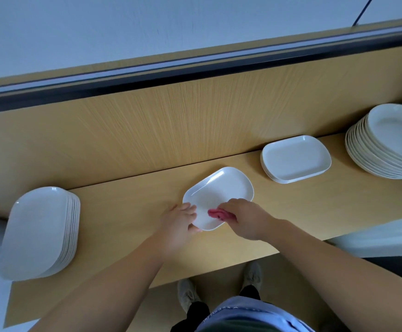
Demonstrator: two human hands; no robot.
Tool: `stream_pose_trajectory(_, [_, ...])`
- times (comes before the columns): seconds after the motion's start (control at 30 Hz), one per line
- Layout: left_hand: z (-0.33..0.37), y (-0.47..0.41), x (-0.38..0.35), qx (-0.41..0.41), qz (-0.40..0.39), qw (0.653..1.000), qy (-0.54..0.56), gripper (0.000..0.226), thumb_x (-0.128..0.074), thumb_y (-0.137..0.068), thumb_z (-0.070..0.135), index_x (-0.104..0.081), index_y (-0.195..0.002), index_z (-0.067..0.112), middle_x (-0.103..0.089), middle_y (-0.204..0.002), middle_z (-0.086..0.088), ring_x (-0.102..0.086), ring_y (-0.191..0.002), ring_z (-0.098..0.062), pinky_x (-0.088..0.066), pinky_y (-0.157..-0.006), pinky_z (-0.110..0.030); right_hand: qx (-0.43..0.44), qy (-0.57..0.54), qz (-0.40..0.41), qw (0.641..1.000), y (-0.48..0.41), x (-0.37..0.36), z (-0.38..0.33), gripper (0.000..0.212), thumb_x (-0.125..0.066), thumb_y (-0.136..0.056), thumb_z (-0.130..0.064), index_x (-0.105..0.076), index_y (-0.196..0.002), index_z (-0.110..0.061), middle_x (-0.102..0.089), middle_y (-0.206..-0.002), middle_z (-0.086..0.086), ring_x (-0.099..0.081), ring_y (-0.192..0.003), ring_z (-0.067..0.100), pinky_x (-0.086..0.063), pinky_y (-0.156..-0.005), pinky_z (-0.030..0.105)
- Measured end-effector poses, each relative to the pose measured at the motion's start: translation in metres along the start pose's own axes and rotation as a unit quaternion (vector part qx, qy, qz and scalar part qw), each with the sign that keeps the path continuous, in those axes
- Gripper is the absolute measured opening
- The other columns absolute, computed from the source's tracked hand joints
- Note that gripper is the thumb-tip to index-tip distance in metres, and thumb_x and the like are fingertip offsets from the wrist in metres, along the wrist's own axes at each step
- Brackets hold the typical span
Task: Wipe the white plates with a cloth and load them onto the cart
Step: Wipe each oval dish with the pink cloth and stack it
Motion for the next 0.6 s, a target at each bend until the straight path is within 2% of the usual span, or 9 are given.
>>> stream_pose_trajectory(0.07, [-0.003,0.002,-0.002,0.004,0.029,1.0,0.0,0.055,-0.064,-0.086,0.051,-0.061,-0.126,0.014,-0.048,-0.146,0.001,-0.038,-0.139,-0.018,-0.019,-0.115,-0.036,-0.011,-0.058,0.058,0.997,0.007,0.016,0.01,0.04,-0.029,-0.09,-0.05,-0.062,-0.106,-0.033,-0.067,-0.103,-0.012,-0.061,-0.096,0.01,-0.053,-0.08,0.034])
stream_pose_trajectory(0.13, [0.0,0.004,-0.01,0.015,0.013,1.0,0.006,0.064,-0.081,-0.066,0.053,-0.068,-0.114,0.013,-0.062,-0.13,-0.005,-0.056,-0.124,-0.026,-0.037,-0.105,-0.044,-0.003,-0.056,0.082,0.995,0.013,0.028,0.015,0.044,-0.027,-0.088,-0.051,-0.062,-0.106,-0.033,-0.067,-0.102,-0.012,-0.062,-0.095,0.011,-0.053,-0.079,0.036])
stream_pose_trajectory(0.2, [0.009,0.002,-0.013,0.02,0.024,0.999,-0.008,0.069,-0.089,-0.054,0.051,-0.07,-0.109,0.015,-0.065,-0.123,-0.005,-0.062,-0.116,-0.026,-0.048,-0.095,-0.045,0.006,-0.032,0.094,0.995,0.017,0.038,0.017,0.047,-0.027,-0.089,-0.05,-0.064,-0.109,-0.031,-0.065,-0.098,-0.011,-0.061,-0.091,0.014,-0.053,-0.078,0.038])
stream_pose_trajectory(0.37, [0.028,-0.009,-0.015,-0.006,0.031,0.999,-0.011,0.056,-0.094,-0.044,0.039,-0.077,-0.094,0.021,-0.072,-0.111,-0.004,-0.069,-0.101,-0.018,-0.055,-0.083,-0.039,0.036,-0.006,0.113,0.993,0.019,0.055,0.022,0.046,-0.028,-0.091,-0.046,-0.063,-0.116,-0.031,-0.063,-0.096,-0.013,-0.059,-0.089,0.014,-0.052,-0.075,0.038])
stream_pose_trajectory(0.43, [0.034,-0.01,-0.009,-0.028,0.068,0.997,-0.028,0.037,-0.085,-0.06,0.036,-0.077,-0.093,0.02,-0.072,-0.109,-0.004,-0.071,-0.097,-0.019,-0.057,-0.079,-0.038,0.048,0.004,0.117,0.992,0.02,0.06,0.025,0.043,-0.029,-0.092,-0.044,-0.063,-0.116,-0.031,-0.063,-0.096,-0.012,-0.059,-0.088,0.015,-0.053,-0.073,0.039])
stream_pose_trajectory(0.47, [0.036,-0.009,-0.005,-0.032,0.077,0.996,-0.034,0.027,-0.071,-0.071,0.036,-0.077,-0.093,0.02,-0.073,-0.108,-0.003,-0.071,-0.096,-0.018,-0.057,-0.077,-0.036,0.054,0.011,0.122,0.991,0.02,0.064,0.025,0.042,-0.03,-0.092,-0.043,-0.062,-0.117,-0.03,-0.063,-0.096,-0.011,-0.059,-0.087,0.017,-0.052,-0.072,0.04])
stream_pose_trajectory(0.53, [0.034,-0.01,0.002,-0.014,0.067,0.997,-0.022,0.036,-0.044,-0.081,0.034,-0.076,-0.092,0.023,-0.073,-0.106,0.001,-0.071,-0.094,-0.015,-0.057,-0.075,-0.032,0.071,0.025,0.137,0.988,0.02,0.073,0.026,0.038,-0.034,-0.093,-0.04,-0.061,-0.117,-0.029,-0.064,-0.099,-0.009,-0.06,-0.087,0.02,-0.052,-0.072,0.041])
stream_pose_trajectory(0.6, [0.033,-0.01,0.022,0.014,0.102,0.995,0.001,0.04,-0.036,-0.085,0.032,-0.074,-0.095,0.022,-0.073,-0.106,0.003,-0.071,-0.093,-0.014,-0.058,-0.075,-0.03,0.092,0.029,0.158,0.983,0.02,0.086,0.021,0.034,-0.038,-0.095,-0.036,-0.06,-0.12,-0.031,-0.064,-0.105,-0.012,-0.061,-0.092,0.02,-0.051,-0.075,0.038])
Point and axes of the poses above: each hand's wrist, its own y-axis away from the middle knuckle, its own x-axis out of the back of the hand, z = x × y, the point moved 8 cm from there along -y, towards the middle knuckle
